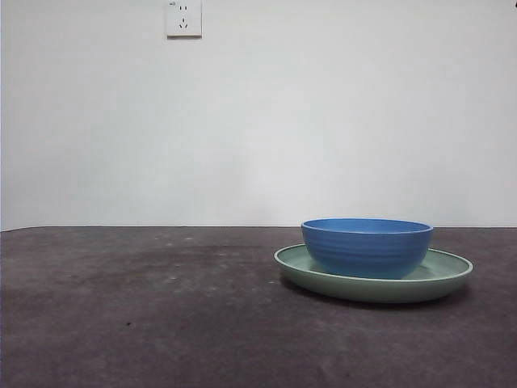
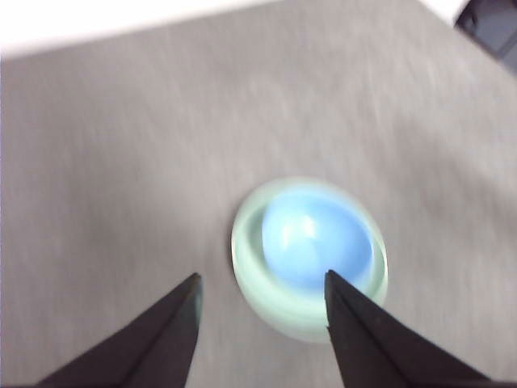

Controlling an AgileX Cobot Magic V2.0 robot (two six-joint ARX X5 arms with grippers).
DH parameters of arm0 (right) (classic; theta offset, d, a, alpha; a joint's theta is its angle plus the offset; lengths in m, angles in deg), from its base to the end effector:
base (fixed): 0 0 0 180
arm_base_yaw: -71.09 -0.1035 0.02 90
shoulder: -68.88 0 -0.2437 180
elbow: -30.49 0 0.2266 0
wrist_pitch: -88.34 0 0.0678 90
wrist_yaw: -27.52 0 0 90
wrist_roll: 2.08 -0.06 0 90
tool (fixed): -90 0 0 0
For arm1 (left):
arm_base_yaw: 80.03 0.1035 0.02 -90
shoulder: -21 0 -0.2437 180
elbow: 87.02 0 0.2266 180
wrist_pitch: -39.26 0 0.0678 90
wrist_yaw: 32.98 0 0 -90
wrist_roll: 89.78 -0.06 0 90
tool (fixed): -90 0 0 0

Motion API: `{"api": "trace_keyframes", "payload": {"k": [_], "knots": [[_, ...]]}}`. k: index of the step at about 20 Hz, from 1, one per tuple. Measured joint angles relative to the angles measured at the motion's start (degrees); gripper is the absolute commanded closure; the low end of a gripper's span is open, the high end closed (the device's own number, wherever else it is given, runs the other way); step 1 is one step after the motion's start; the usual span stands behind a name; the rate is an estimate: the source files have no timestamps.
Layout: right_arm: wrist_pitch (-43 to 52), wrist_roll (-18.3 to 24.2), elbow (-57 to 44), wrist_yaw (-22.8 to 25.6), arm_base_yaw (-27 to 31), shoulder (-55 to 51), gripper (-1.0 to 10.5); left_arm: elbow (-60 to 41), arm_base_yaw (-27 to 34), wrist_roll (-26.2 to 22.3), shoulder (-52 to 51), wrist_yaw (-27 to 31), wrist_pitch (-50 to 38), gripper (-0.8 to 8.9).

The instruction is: Pick up the blue bowl, put it on the green plate, put it on desk

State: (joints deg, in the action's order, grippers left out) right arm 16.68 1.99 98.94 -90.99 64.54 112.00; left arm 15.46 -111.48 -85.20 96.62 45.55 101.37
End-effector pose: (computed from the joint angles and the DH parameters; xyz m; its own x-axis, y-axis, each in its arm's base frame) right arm 0.1260 0.0433 0.2798 0.5484 0.5434 -0.6356 -0.4776 0.8274 0.2954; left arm 0.2199 -0.1485 0.3689 0.5790 -0.5872 -0.5656 0.6085 0.7730 -0.1796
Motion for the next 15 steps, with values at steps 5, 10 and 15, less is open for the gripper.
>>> {"api": "trace_keyframes", "payload": {"k": [5,10,15], "knots": [[0.0,0.0,0.0,0.0,0.0,0.0,5.7,-18.6,0.2,-2.1,-11.3,-10.2,-3.5,5.64],[0.0,0.0,0.0,0.0,0.0,0.0,5.7,-31.3,0.2,-2.4,-17.7,-17.7,-5.3,5.64],[0.0,0.0,0.0,0.0,0.0,0.0,5.7,-33.0,0.2,-2.4,-18.2,-18.5,-5.6,5.64]]}}
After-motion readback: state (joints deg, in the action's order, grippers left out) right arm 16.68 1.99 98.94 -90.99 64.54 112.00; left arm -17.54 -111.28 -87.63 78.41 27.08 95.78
